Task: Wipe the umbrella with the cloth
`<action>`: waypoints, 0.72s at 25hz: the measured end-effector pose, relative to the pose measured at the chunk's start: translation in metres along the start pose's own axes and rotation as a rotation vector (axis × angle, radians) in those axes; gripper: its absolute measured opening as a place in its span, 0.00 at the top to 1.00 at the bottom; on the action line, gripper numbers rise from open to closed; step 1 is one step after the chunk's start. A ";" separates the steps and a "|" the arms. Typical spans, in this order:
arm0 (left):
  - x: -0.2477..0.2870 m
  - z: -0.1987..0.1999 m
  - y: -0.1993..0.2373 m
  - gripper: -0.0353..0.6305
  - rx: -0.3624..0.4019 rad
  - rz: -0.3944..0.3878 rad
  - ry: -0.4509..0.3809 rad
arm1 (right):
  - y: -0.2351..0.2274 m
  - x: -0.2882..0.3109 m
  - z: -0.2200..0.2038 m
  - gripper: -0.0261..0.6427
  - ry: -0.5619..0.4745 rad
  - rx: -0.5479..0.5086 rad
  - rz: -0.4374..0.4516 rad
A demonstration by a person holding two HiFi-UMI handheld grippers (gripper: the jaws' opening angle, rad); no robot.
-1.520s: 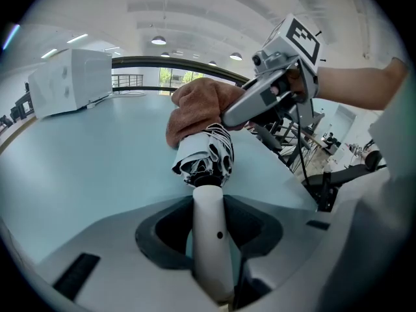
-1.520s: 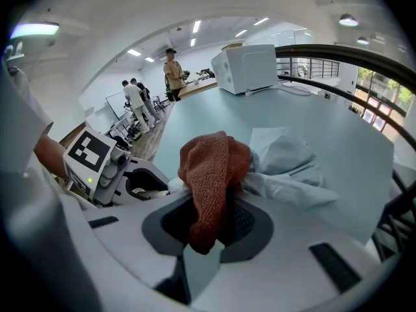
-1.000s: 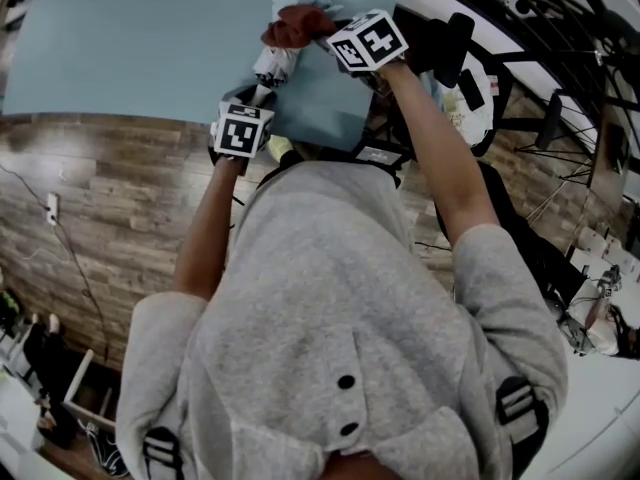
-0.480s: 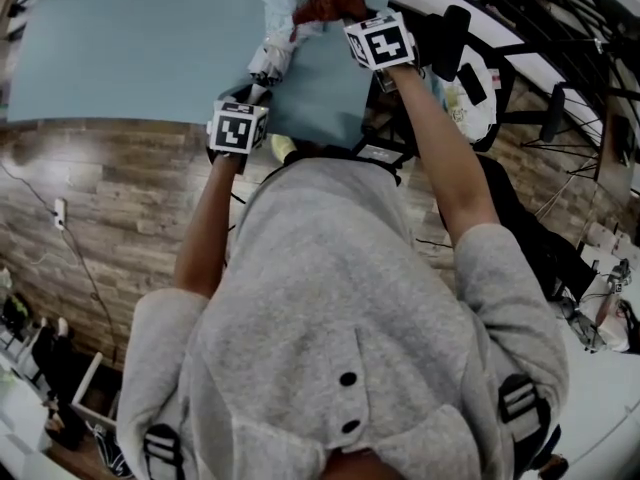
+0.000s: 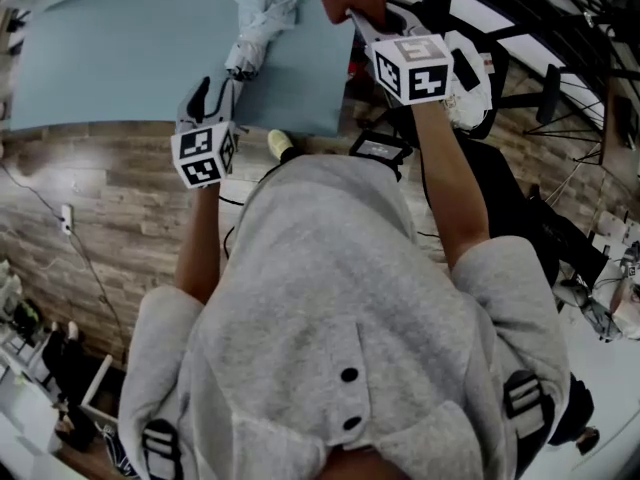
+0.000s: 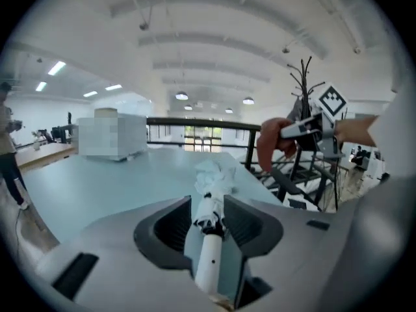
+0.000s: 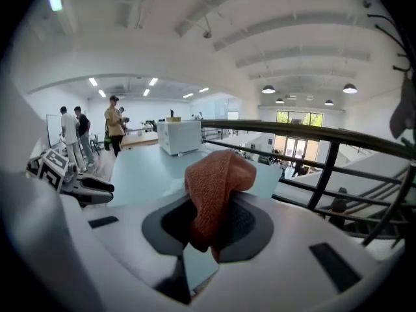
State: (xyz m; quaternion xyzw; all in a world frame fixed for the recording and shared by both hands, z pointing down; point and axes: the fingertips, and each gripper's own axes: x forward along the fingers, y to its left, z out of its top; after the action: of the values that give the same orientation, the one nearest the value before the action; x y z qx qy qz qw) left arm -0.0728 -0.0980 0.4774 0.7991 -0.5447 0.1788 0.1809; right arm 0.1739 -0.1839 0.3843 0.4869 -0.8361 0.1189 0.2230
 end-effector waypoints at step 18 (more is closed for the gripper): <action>-0.138 0.108 -0.128 0.92 0.000 0.079 -0.264 | 0.023 -0.204 0.020 0.85 -0.292 0.176 0.054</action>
State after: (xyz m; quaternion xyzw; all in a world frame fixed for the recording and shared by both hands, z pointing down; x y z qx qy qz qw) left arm 0.0088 0.0050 0.3048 0.7936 -0.5949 0.0791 0.1003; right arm 0.2357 -0.0255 0.2680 0.4938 -0.8588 0.1256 0.0527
